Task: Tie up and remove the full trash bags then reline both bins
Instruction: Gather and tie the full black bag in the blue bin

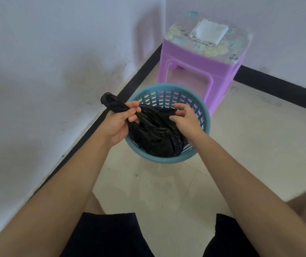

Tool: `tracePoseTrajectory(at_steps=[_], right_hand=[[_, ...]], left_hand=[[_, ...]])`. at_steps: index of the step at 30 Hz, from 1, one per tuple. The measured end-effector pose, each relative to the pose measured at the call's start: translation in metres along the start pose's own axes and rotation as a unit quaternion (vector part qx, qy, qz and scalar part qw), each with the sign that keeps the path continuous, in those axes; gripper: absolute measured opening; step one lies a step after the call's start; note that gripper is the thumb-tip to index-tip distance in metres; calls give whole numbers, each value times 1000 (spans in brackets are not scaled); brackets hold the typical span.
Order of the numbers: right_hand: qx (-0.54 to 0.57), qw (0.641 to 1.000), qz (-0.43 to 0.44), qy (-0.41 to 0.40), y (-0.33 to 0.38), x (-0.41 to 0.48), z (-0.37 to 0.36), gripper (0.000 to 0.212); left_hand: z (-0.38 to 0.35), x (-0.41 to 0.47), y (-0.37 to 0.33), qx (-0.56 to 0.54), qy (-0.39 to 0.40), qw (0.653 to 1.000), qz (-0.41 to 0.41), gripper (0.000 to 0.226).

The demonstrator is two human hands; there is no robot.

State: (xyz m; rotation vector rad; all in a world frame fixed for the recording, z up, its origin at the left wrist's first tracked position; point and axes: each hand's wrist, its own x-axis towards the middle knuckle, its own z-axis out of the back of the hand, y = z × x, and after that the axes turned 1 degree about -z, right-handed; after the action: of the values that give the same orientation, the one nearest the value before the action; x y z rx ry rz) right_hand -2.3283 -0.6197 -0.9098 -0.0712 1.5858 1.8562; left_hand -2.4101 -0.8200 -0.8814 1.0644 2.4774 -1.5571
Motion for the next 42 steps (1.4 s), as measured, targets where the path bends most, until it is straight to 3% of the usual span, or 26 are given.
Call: tracePoseTrajectory(at_steps=[3,6,8,11,14,17,19,22,25,29,34,38,42], right_hand=[[-151,971,171,71,7,5,7,78],[-268,926,233,126,13,6,-9,94],[-307,914,233,130,8,8,-18,77],[-243,937,241,73,2,10,-15,29],[-261,934,241,37,-2,5,-8,22],[-253,941,214,64,-6,1,-7,12],[-240,948,178,108,-10,-1,-5,18],[-254,942,148,163,-18,-3,-1,20],[-259,937,113,204,-26,-7,-1,12],[-199,949,25,242,-26,-7,0,28],[12,936,-72,343,-23,-10,7,51],[84,955,-92,268,-23,-7,5,56],[106,977,-51,178,-21,-8,-1,58]], left_hand=[[5,-6,-8,71,54,996,3,21],[-1,-10,-11,113,101,988,25,21],[-8,-11,-12,110,108,987,43,21],[-14,-12,-9,147,63,985,68,15],[-20,-4,4,247,-61,966,41,13],[-26,6,15,236,-168,957,-11,23],[-28,11,19,169,-196,965,-32,27],[-30,14,20,-43,-185,981,-22,22],[-35,15,21,-203,-160,966,6,26],[-41,14,28,-223,-176,959,-13,27],[-40,12,29,-273,-160,948,-33,20],[-40,10,27,-195,-138,971,-30,22],[-40,6,22,-100,-101,989,-34,26]])
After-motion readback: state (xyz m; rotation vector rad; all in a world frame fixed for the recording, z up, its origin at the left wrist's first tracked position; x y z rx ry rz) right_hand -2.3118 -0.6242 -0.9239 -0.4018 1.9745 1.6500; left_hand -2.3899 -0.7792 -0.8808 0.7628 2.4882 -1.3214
